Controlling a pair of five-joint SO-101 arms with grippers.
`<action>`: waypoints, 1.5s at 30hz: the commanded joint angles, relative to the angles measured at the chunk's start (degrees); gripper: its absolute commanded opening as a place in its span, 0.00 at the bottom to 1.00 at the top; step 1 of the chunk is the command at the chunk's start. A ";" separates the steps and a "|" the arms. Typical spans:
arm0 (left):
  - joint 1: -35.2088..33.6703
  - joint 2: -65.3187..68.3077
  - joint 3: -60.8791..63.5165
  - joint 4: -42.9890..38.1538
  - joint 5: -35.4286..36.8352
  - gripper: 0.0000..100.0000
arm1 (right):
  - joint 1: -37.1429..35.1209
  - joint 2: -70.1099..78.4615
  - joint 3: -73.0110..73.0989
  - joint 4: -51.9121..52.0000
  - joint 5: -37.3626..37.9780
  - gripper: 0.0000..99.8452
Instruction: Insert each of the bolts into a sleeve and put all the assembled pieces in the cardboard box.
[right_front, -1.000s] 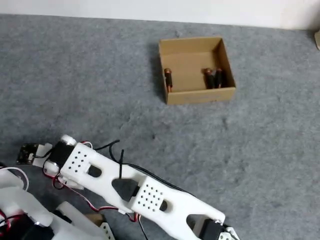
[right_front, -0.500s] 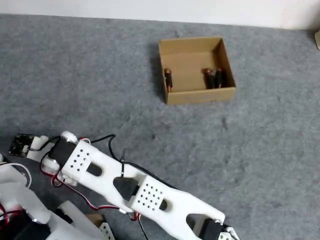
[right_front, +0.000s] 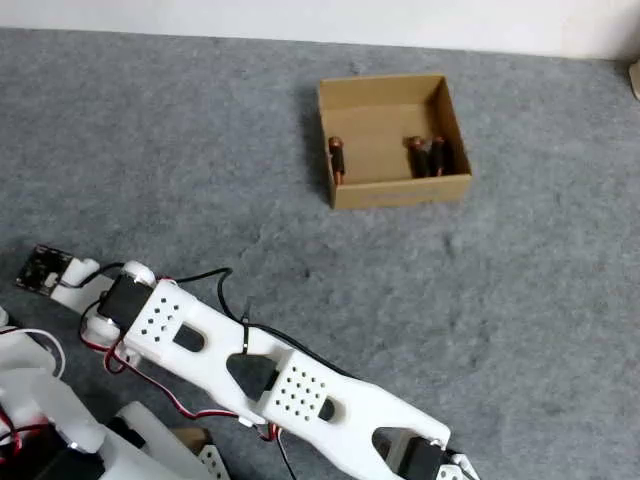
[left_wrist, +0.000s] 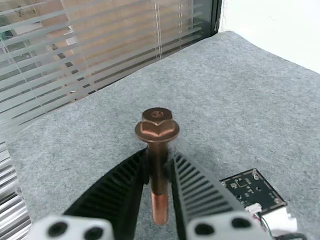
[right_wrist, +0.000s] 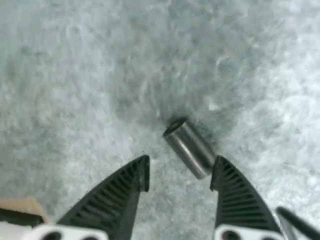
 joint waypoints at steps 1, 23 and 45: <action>1.27 0.31 -0.31 -0.88 0.44 0.00 | 1.01 -1.89 -1.71 -2.42 4.40 0.19; 1.27 0.31 -0.22 -0.70 0.44 0.00 | 1.10 6.99 1.01 -3.47 10.55 0.01; 19.30 0.92 1.10 -7.65 0.18 0.00 | 21.14 -20.97 -16.75 6.99 5.71 0.01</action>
